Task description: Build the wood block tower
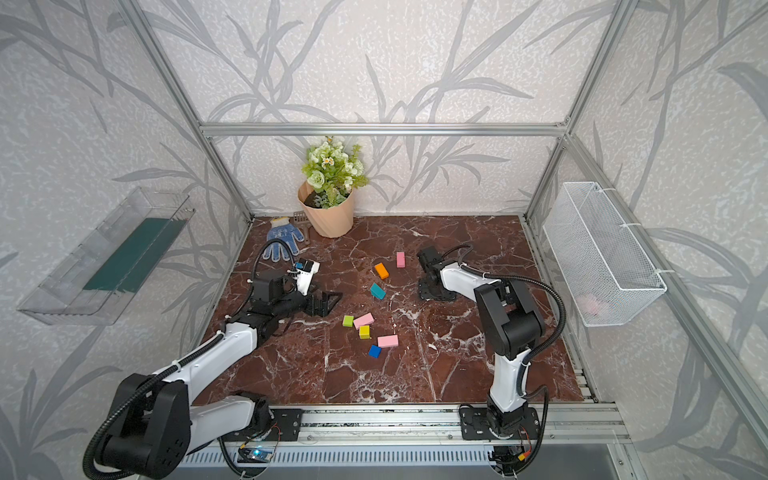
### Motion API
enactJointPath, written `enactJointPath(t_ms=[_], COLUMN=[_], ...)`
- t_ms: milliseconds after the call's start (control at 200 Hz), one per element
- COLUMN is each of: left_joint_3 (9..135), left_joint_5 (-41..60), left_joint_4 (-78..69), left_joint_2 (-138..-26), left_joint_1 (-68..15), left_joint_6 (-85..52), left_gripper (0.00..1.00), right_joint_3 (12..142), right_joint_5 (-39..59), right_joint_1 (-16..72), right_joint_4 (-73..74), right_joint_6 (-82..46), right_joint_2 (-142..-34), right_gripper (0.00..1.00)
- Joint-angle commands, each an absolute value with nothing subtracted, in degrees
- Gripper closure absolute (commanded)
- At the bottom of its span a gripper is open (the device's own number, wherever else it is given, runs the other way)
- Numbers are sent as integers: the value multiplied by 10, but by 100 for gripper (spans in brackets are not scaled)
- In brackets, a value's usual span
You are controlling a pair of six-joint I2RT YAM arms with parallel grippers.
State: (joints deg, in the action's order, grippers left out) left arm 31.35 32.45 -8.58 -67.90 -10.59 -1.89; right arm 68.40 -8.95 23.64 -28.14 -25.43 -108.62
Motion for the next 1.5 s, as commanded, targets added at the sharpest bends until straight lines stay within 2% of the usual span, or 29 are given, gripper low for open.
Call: enactJointPath(t_ms=[0,665,1010,1495], left_joint_3=[318,322,322,319], left_joint_5=[321,321,321,321], left_joint_4=[-84,-82,-82,-83], left_joint_2=[-675,-678,-678,-676], left_joint_1=[-108,-108,-108,-109], left_joint_6=[-2,-2,-1,-1], left_gripper=[1,1,1,1], right_joint_3=[696,720,721,724], right_joint_5=[-94,-94,-93,-79], right_joint_1=[232,231,231,231], right_joint_4=[-300,-311,-311,-318], right_joint_6=[-254,-250,-249,-238], right_joint_2=[-1092,-1116,-1117,-1101], right_gripper=[25,24,12,9])
